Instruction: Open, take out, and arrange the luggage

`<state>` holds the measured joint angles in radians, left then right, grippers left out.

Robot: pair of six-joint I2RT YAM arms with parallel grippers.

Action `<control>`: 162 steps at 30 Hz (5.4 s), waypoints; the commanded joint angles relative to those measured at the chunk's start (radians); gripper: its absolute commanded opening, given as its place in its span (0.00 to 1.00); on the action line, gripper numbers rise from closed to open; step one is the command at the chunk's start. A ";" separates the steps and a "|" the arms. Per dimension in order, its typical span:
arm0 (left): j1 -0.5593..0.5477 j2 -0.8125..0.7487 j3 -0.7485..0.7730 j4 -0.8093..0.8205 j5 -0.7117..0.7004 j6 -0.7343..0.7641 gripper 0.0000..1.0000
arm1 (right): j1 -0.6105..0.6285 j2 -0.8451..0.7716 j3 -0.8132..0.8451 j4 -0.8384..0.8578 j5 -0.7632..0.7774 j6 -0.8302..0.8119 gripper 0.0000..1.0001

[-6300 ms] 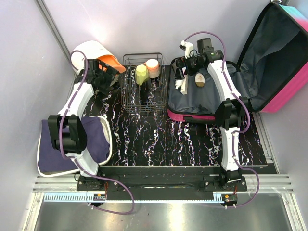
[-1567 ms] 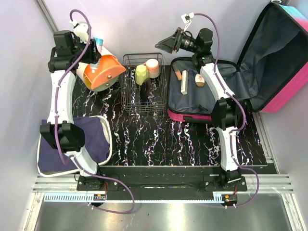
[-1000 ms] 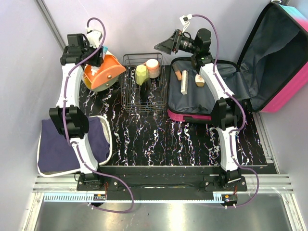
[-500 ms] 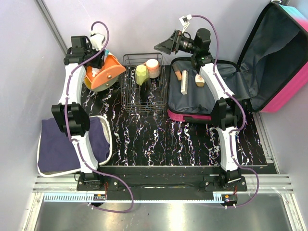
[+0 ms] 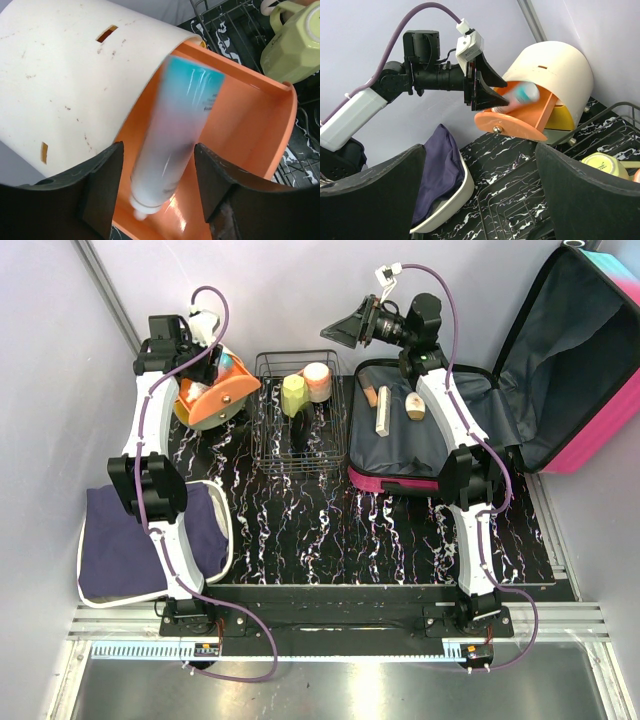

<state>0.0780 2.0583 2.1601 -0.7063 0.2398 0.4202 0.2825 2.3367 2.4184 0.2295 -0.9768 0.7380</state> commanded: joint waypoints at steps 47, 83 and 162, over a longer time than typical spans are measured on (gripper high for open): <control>-0.030 -0.038 -0.013 0.042 -0.237 -0.175 0.09 | 0.007 -0.068 -0.038 0.001 0.010 -0.045 1.00; 0.143 -0.377 -0.631 0.416 -0.069 -0.950 0.63 | 0.004 -0.143 -0.154 -0.039 0.027 -0.146 1.00; 0.003 -0.553 -1.188 0.959 -0.132 -1.385 0.99 | -0.078 -0.133 -0.076 -0.472 0.153 -0.384 1.00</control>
<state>0.0784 1.5932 0.9470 0.2298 0.0837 -1.0908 0.2672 2.2581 2.2940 -0.2092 -0.9009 0.3687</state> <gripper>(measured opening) 0.988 0.994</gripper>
